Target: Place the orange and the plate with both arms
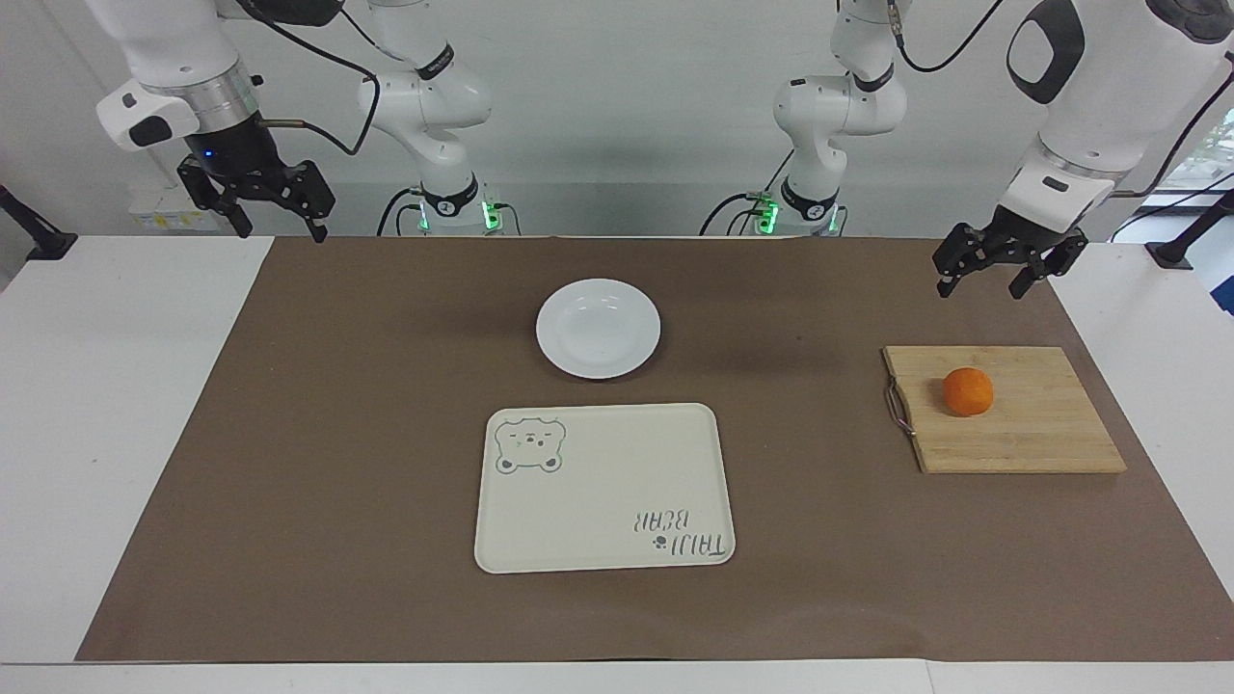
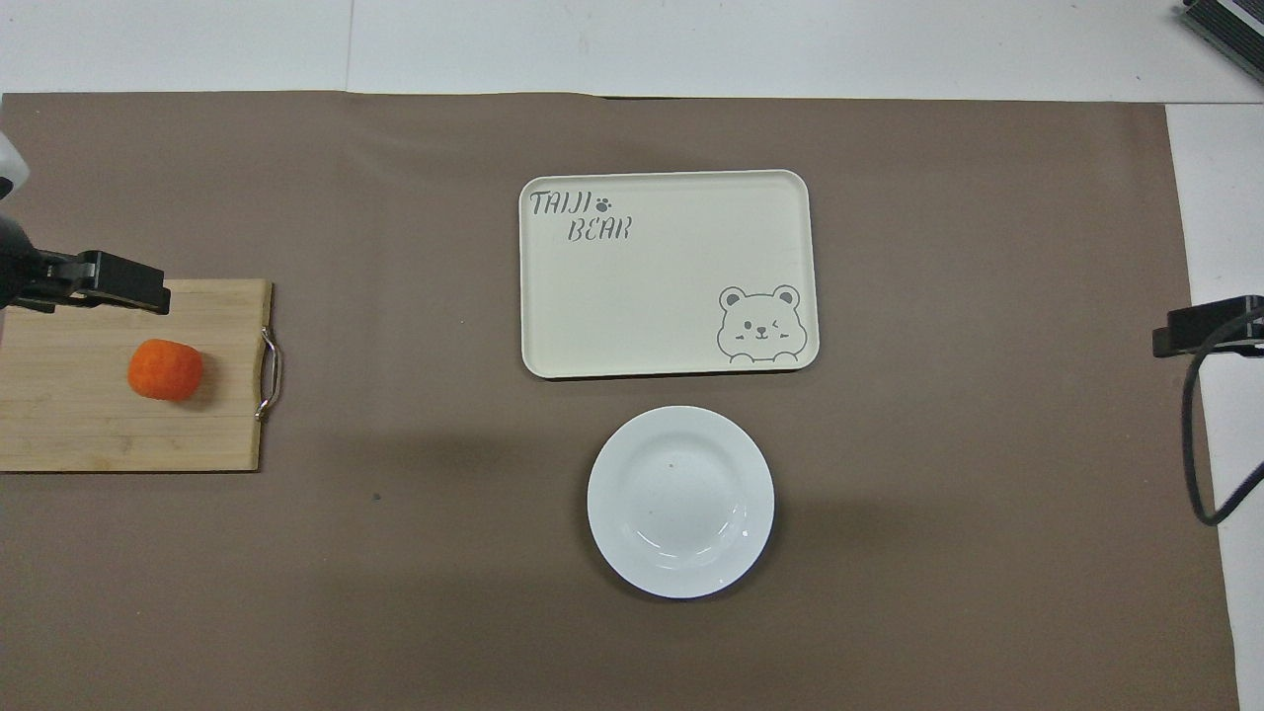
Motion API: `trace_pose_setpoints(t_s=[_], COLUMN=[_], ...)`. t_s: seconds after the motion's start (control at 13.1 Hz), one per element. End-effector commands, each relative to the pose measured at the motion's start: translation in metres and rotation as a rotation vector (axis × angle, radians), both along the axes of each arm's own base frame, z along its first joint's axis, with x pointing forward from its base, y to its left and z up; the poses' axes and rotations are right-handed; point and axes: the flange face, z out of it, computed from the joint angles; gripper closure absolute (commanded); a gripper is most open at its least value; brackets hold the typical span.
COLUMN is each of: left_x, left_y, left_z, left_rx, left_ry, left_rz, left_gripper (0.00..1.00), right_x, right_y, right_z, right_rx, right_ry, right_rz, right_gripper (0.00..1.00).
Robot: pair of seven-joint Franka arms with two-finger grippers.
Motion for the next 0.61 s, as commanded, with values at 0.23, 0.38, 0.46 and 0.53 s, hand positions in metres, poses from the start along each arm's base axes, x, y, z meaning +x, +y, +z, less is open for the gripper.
trace_pose_setpoints(t_s=[0.23, 0.38, 0.46, 0.53], left_x=[-0.012, -0.012, -0.012, -0.011], left_y=[0.003, 0.004, 0.005, 0.009], left_z=[0.000, -0.002, -0.007, -0.011], left_rx=[0.004, 0.004, 0.004, 0.005], left_ry=[0.030, 0.033, 0.038, 0.044], left_rz=[-0.009, -0.018, -0.016, -0.015], left_gripper=[0.00, 0.00, 0.00, 0.00], right_x=[-0.003, -0.003, -0.003, -0.003], right_y=[0.005, 0.006, 0.006, 0.005], right_z=[0.004, 0.004, 0.004, 0.004], right_rx=[0.012, 0.012, 0.012, 0.014], right_ry=[-0.012, -0.012, -0.012, -0.012], right_rz=[0.000, 0.002, 0.002, 0.000], right_gripper=[0.00, 0.00, 0.00, 0.00])
